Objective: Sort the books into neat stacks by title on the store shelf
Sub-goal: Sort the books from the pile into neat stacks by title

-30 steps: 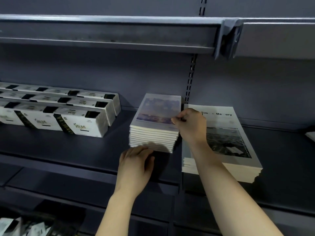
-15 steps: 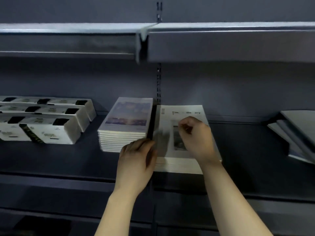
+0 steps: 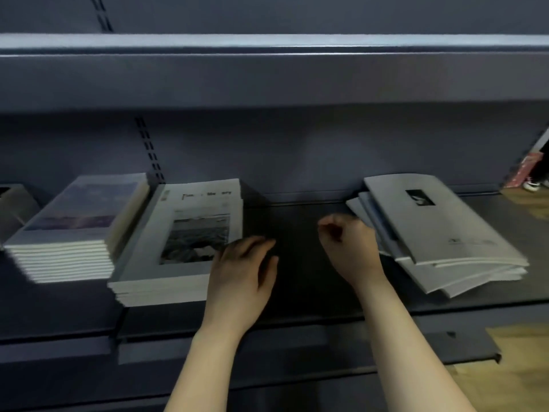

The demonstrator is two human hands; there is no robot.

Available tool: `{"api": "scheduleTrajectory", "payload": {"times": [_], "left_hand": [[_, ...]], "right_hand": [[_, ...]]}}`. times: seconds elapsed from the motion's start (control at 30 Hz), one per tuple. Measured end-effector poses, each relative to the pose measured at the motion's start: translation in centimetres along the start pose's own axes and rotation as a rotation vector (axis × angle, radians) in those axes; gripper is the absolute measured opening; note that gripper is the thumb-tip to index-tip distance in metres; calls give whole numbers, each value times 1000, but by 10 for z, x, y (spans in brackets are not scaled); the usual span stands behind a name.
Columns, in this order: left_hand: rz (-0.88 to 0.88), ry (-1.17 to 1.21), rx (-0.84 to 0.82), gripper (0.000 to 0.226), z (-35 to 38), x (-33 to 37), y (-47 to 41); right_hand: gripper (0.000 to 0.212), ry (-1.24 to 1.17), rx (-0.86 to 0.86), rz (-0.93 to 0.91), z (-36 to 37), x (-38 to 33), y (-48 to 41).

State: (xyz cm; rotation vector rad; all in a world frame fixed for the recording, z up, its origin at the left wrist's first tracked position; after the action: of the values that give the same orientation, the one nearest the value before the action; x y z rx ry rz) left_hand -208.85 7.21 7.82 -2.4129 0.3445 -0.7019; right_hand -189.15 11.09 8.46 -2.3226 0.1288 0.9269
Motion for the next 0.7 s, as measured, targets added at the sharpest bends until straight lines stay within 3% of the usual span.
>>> {"api": "scheduleTrajectory", "payload": {"times": [0.5, 0.7], "left_hand": [[-1, -19, -114, 46, 94, 120, 3], [39, 2, -152, 34, 121, 155, -4]], "right_hand": [[17, 199, 167, 93, -122, 144, -50], [25, 320, 179, 220, -158, 188, -57]]}}
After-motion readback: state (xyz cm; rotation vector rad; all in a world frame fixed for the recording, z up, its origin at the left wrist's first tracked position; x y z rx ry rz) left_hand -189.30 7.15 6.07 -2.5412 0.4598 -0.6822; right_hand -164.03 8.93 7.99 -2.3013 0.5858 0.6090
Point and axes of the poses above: each hand's wrist, its own y-axis away from the middle knuckle, its own z-axis out of the palm, x = y × z, the point moved 4 cm from there along -y, towards the middle knuckle, and after that the axes turned 12 degrees about x, right-handed, at the moved point
